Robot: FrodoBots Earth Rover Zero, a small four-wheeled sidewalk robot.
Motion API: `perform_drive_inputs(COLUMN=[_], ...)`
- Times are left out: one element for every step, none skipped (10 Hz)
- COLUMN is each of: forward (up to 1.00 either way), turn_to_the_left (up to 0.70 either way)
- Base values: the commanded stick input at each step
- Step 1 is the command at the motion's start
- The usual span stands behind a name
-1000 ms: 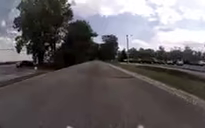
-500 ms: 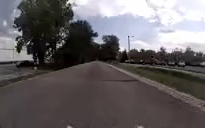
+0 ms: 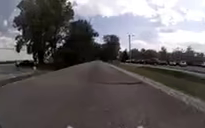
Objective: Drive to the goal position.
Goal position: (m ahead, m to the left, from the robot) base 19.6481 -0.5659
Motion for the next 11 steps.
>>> perform_drive_inputs(forward=[0.70,0.70,0.70,0.70,0.70,0.70,0.70,0.70,0.70,0.70,0.70], turn_to_the_left=[0.00,0.00,0.00,0.00,0.00,0.00,0.22,0.35,0.18,0.00,0.00])
